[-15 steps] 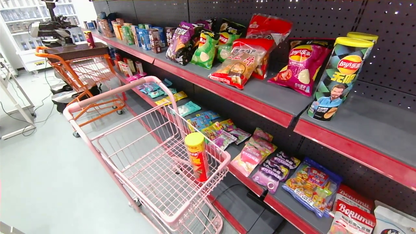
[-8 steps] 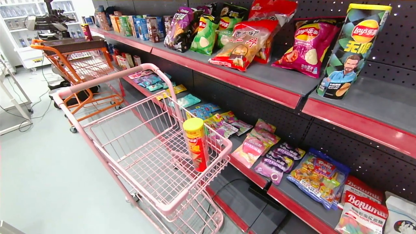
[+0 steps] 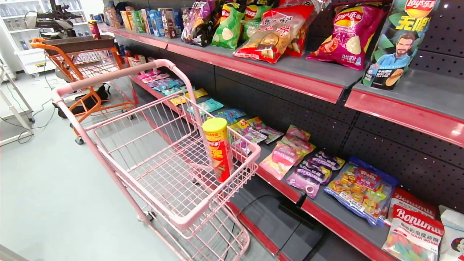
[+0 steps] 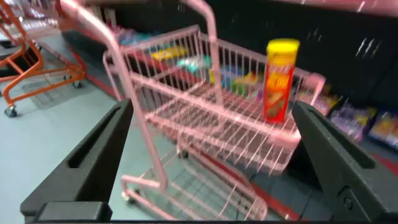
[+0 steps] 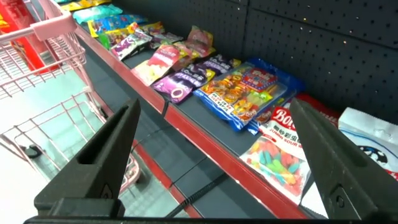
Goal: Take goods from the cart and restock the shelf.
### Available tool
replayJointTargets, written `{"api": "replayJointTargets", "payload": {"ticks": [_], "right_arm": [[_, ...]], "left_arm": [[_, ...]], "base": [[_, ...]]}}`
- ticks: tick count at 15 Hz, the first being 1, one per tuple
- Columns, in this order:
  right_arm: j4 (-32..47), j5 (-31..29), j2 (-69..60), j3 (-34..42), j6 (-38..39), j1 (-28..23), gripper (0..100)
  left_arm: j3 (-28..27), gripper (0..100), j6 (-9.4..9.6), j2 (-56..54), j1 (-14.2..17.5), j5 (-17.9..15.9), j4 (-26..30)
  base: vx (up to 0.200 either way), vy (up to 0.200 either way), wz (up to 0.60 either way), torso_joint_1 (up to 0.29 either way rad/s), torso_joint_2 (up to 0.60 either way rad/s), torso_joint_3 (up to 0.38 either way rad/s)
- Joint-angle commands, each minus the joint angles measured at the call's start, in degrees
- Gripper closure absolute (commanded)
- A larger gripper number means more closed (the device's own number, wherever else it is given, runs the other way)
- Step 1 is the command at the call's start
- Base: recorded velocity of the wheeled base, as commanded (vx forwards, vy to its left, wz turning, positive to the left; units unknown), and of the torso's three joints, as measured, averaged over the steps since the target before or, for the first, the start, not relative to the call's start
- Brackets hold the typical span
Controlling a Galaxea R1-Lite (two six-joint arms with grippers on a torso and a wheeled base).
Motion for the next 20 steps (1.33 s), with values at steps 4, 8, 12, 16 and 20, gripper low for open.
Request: {"api": "replayJointTargets", "payload": {"ticks": [4,8,12,16,20], "right_arm": [[0.0,-0.06,0.02,0.0,-0.02,-0.05,0],[0.0,0.02,0.02,0.0,-0.1,0.04,0],[0.0,0.02,0.02,0.0,-0.1,-0.05,0],[0.0,0.38,0.02,0.0,-0.02,0.04,0],[0.0,1.87,0.02,0.0,-0.02,0.04,0]], "left_arm": [[-29.77,0,3.26,48.87,-0.15,-1.38,-4.97],[-29.59,0,8.8,75.32,-1.12,-6.74,-29.05],[-30.56,0,10.03,95.45,-11.32,-11.13,-35.73],[-33.02,0,9.15,105.55,-22.13,-12.01,-44.43],[-41.99,0,8.53,114.52,-26.87,-11.75,-44.25]], "base": [[0.0,0.0,0.0,0.0,0.0,0.0],[0.0,0.0,0.0,0.0,0.0,0.0],[0.0,0.0,0.0,0.0,0.0,0.0],[0.0,0.0,0.0,0.0,0.0,0.0],[0.0,0.0,0.0,0.0,0.0,0.0]]}}
